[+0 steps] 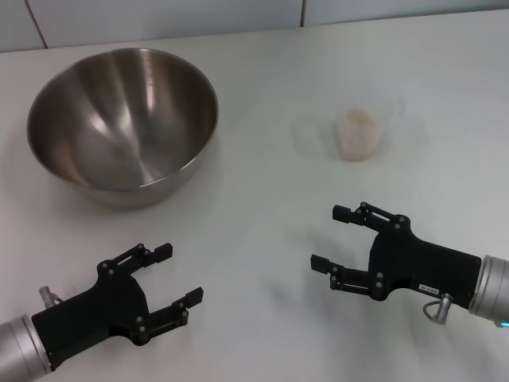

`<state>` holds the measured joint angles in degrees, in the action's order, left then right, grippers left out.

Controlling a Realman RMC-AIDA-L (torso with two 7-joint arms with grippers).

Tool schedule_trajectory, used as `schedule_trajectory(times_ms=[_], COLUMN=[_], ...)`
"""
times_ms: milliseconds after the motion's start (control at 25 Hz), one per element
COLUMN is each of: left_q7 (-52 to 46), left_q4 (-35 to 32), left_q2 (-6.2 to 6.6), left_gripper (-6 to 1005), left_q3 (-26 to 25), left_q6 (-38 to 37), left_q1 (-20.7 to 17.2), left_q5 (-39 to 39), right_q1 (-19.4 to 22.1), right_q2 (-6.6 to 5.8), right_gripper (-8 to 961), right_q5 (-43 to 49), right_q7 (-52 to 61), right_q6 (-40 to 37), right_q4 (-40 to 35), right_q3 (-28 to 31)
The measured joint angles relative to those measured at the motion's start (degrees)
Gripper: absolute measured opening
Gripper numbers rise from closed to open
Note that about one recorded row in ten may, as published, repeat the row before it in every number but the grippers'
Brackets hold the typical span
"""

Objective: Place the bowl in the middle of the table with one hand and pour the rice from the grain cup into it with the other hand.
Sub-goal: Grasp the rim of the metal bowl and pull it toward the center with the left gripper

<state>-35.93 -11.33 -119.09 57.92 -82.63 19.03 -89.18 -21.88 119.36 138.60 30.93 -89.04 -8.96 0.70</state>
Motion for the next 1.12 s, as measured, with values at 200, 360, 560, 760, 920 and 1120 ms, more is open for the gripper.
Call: schedule_trajectory(times_ms=[200, 360, 560, 760, 920, 1120], left_q7=[0.0, 0.1, 0.1, 0.0, 0.0, 0.0], left_q4=[0.0, 0.0, -0.1, -0.2, -0.3, -0.5], left_q2=[0.00, 0.00, 0.00, 0.00, 0.00, 0.00], left_gripper=[785, 783, 780, 778, 776, 773], left_q3=[0.0, 0.0, 0.0, 0.0, 0.0, 0.0], left_q6=[0.0, 0.0, 0.0, -0.3, -0.6, -0.7], left_q1=[0.1, 0.3, 0.5, 0.5, 0.5, 0.3], left_q5=[0.0, 0.0, 0.0, 0.0, 0.0, 0.0], right_q1=[0.0, 0.0, 0.0, 0.0, 0.0, -0.1], right_q2=[0.00, 0.00, 0.00, 0.00, 0.00, 0.00], right_gripper=[835, 835, 835, 835, 834, 834], right_q5=[0.0, 0.0, 0.0, 0.0, 0.0, 0.0], right_q7=[0.0, 0.0, 0.0, 0.0, 0.0, 0.0], right_q6=[-0.1, -0.2, -0.8, -1.2, -1.2, -1.0], right_q4=[0.0, 0.0, 0.0, -0.1, -0.2, -0.1], right_q3=[0.0, 0.0, 0.0, 0.0, 0.0, 0.0])
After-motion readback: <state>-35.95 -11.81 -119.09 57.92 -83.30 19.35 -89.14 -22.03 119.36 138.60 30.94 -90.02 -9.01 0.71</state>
